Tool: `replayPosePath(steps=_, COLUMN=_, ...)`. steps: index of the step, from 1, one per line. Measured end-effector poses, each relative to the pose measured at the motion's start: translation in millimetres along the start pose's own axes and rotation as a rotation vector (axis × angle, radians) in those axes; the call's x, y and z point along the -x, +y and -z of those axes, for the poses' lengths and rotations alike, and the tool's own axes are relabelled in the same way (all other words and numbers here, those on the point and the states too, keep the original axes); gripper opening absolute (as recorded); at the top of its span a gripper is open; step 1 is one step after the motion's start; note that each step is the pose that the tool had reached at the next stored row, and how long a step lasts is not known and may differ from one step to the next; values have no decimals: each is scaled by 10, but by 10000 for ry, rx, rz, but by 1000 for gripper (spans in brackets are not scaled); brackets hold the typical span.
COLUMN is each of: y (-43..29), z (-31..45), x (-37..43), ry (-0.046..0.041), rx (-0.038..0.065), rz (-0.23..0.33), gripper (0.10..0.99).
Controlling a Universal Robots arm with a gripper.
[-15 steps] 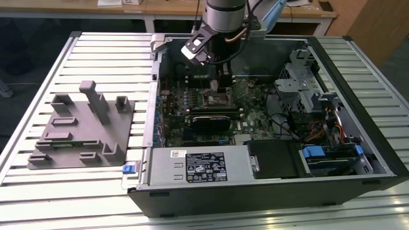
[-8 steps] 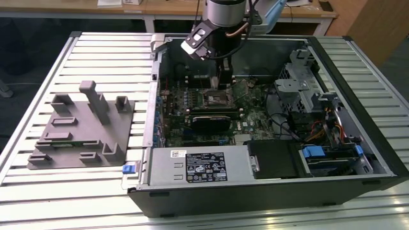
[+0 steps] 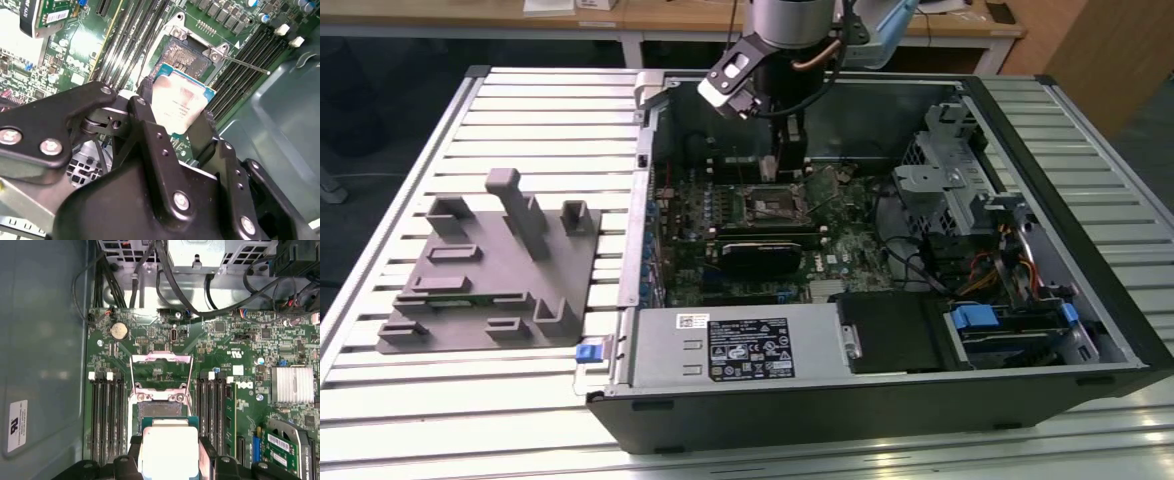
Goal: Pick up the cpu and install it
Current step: 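Place the cpu into insertion slot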
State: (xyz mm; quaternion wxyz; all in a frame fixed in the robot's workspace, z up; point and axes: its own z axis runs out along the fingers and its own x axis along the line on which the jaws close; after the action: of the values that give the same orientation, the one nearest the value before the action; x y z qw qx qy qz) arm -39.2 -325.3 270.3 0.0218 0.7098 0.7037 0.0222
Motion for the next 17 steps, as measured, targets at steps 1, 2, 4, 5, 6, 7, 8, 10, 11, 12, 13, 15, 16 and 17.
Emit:
replayPosePath(steps=1, y=0, z=-1, x=0, ry=-1, rx=-1, rz=0, gripper=533)
replayPosePath(steps=2, y=0, z=-2, x=0, ry=-1, rx=0, rz=-1, gripper=533)
replayPosePath(steps=4, y=0, z=-3, x=0, ry=-1, rx=-1, rz=0, gripper=533)
replayPosePath(steps=5, y=0, z=-4, x=0, ry=-1, rx=0, rz=0, gripper=533)
replayPosePath(steps=6, y=0, z=-7, x=0, ry=1, rx=1, rz=0, gripper=533)
replayPosePath(steps=7, y=-1, z=-12, x=0, ry=4, rx=2, rz=-1, gripper=533)
replayPosePath(steps=8, y=-1, z=-15, x=0, ry=1, rx=1, rz=0, gripper=533)
replayPosePath(steps=10, y=-2, z=-24, x=0, ry=0, rx=0, rz=0, gripper=533)
replayPosePath(steps=11, y=-2, z=-27, x=0, ry=-1, rx=-1, rz=0, gripper=533)
replayPosePath(steps=12, y=-2, z=-30, x=0, ry=-2, rx=-1, rz=0, gripper=533)
replayPosePath(steps=13, y=-2, z=-34, x=0, ry=-1, rx=-1, rz=0, gripper=533)
replayPosePath(steps=15, y=-3, z=-41, x=-1, ry=-2, rx=-1, rz=-1, gripper=533)
replayPosePath(steps=16, y=-3, z=-44, x=-3, ry=-1, rx=-1, rz=-1, gripper=533)
replayPosePath(steps=17, y=-3, z=-46, x=-6, ry=-1, rx=0, rz=1, gripper=533)
